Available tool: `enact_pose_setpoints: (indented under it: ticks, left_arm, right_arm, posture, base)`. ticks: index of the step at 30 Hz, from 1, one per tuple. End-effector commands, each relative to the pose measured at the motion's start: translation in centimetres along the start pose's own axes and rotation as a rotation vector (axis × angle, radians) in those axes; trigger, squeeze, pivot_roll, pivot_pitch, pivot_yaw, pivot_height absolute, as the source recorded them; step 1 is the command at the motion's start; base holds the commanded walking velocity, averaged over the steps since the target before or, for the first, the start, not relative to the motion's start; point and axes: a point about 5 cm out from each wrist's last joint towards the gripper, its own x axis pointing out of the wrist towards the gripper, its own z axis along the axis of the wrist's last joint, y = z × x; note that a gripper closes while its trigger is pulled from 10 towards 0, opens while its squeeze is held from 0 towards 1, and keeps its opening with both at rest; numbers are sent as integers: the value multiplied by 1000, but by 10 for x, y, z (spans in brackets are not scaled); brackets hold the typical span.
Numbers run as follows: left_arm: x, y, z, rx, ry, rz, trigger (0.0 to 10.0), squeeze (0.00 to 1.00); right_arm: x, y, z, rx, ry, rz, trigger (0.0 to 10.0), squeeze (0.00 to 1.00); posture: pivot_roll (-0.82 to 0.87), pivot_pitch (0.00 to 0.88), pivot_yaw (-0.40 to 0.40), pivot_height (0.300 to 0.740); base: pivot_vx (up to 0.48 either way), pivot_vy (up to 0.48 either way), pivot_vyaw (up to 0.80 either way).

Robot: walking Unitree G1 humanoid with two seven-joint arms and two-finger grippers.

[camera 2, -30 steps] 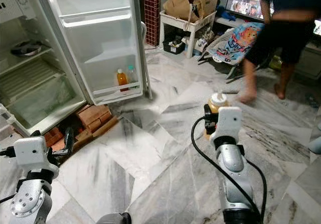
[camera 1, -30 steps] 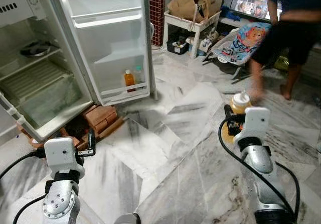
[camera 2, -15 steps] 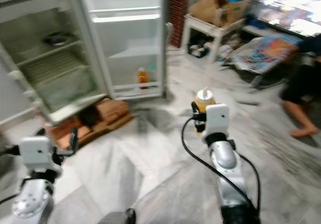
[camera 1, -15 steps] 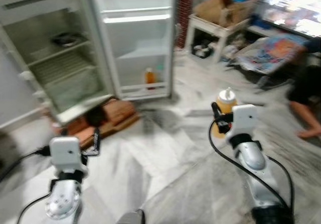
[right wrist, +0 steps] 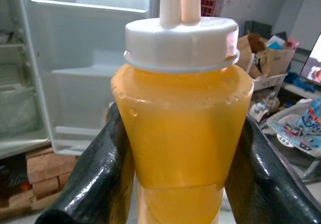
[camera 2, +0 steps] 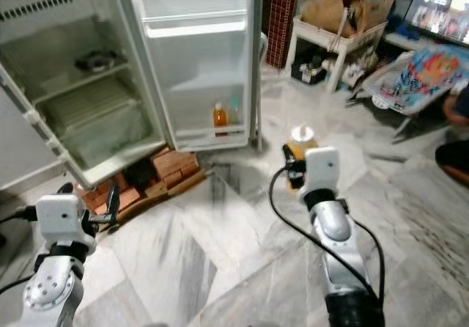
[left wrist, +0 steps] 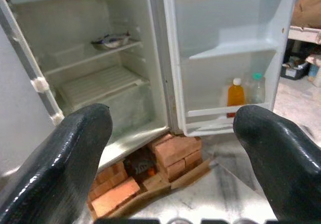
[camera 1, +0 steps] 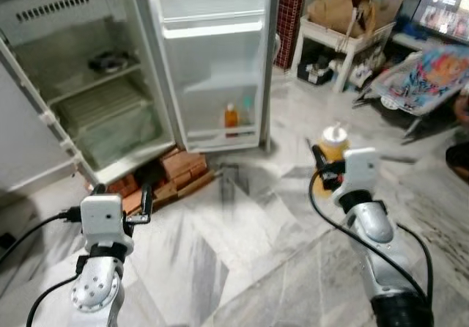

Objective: Restocking fridge

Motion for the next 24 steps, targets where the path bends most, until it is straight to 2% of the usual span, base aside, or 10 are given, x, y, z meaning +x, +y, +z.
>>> enact_pose_setpoints:
  ticks: [1,5,16,24]
  left_arm:
    - [1,3,0,15,-1,12,10000,0]
    - [2,2,0,27,0,11,10000,0]
    - [4,-2,-2,33,6,3,10000,0]
    - [5,-5,-3,37,11,-5,10000,0]
  right_arm:
    - [2,7,4,-10,-21,36,10000,0]
    - [3,11,6,-17,-39,69,10000,0]
    - [6,15,8,-18,-51,89,10000,0]
    - [6,14,7,-5,-48,87,10000,0]
  posture:
    - [42,30,-10,740]
    - [44,27,-12,740]
    - [41,29,-13,740]
    - [39,36,-10,740]
  base:
    - [0,0,0]
    - [129,0,0]
    - [322,0,696]
    - [383,0,0]
